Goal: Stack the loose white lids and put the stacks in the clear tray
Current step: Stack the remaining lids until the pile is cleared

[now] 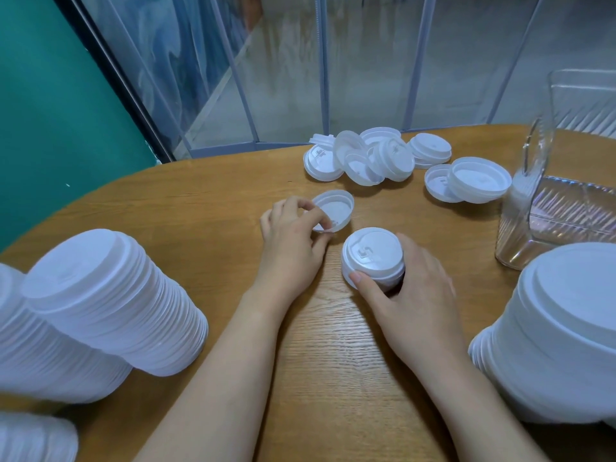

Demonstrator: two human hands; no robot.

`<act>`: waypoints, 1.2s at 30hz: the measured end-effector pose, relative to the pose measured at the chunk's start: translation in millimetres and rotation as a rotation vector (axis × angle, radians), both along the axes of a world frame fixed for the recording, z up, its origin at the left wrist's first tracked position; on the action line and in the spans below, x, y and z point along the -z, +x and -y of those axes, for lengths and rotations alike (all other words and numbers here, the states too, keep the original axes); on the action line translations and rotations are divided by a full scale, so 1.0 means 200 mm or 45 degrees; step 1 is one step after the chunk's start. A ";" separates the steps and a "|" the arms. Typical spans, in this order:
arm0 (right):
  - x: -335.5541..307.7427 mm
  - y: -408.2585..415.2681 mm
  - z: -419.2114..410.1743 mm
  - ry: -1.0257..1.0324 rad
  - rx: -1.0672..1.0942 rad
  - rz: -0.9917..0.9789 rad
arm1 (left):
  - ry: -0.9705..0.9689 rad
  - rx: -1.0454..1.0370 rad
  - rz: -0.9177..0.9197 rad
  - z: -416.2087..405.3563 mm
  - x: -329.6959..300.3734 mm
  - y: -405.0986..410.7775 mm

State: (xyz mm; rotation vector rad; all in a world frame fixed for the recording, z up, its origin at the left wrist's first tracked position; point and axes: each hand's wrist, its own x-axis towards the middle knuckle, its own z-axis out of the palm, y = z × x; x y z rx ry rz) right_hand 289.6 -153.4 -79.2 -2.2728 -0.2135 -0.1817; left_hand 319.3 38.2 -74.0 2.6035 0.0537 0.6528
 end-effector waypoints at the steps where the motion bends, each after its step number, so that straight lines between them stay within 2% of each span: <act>1: 0.00 0.00 0.00 0.001 0.001 0.000 | -0.043 0.017 -0.004 -0.01 0.00 0.00; 6: 0.00 0.00 0.00 0.004 0.002 0.000 | -0.268 0.020 0.003 -0.01 -0.05 -0.02; 8: 0.00 0.00 0.00 0.007 0.002 0.000 | -0.434 0.015 0.023 0.01 -0.07 -0.04; 15: 0.00 0.00 0.01 0.047 -0.005 -0.017 | -0.607 0.078 0.313 0.06 -0.19 -0.14; 20: 0.00 0.00 0.01 0.057 -0.007 -0.016 | -1.197 0.190 0.163 0.09 -0.22 -0.17; 22: 0.00 0.00 0.01 0.057 -0.009 -0.011 | -1.280 0.231 0.064 0.09 -0.22 -0.17; 30: -0.01 0.00 0.01 0.055 -0.008 -0.006 | -1.313 0.239 -0.166 0.11 -0.20 -0.17; 36: 0.00 0.01 0.01 0.033 -0.012 0.000 | -1.069 0.295 -0.304 0.10 -0.13 -0.15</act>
